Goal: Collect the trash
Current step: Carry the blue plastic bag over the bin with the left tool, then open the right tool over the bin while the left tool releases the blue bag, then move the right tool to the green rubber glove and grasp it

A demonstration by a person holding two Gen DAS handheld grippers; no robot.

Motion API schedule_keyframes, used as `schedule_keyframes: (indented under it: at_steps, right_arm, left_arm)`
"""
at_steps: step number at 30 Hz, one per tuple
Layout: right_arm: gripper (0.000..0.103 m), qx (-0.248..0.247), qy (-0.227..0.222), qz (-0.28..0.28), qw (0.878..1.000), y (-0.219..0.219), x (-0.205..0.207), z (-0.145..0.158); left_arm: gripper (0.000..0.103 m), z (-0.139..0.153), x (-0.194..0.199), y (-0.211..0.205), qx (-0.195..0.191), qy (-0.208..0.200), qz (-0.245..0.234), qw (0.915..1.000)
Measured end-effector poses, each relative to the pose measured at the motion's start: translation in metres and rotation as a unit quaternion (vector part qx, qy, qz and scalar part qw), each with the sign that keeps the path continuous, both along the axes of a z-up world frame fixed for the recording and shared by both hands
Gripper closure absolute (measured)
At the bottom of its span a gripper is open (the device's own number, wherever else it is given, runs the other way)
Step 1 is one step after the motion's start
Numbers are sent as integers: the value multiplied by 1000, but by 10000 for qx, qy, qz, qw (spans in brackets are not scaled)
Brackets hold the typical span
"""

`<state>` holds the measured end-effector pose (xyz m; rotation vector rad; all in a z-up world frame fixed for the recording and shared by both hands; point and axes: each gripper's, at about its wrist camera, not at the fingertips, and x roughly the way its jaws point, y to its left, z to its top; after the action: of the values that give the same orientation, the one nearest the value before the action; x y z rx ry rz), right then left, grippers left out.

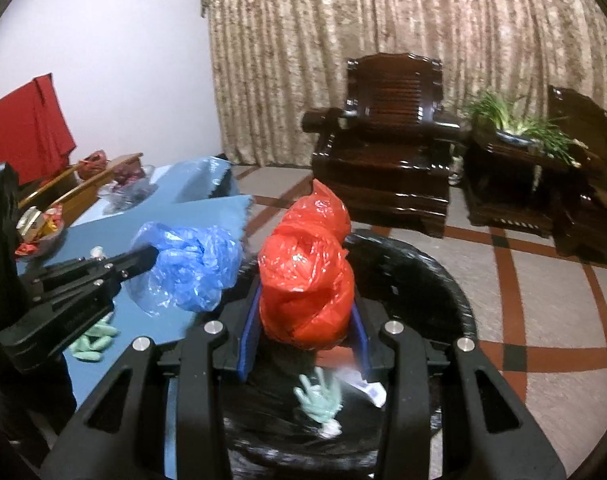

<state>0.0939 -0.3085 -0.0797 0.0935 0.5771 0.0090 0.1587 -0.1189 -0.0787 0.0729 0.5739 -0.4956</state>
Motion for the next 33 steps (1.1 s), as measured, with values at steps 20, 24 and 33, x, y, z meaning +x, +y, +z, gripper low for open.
schedule_keyframes:
  at_steps: [20, 24, 33]
  right_arm:
    - [5, -204, -215, -346, 9990, -4, -10, -8]
    - [5, -106, -280, -54, 9995, 21, -9, 1]
    - [5, 6, -284, 780, 9965, 101, 4, 11]
  left_arm:
    - [17, 8, -1, 32, -155, 80, 241, 9996]
    - [15, 12, -13, 65, -135, 28, 542, 9984]
    - [11, 12, -39, 151, 25, -88, 1387, 9903]
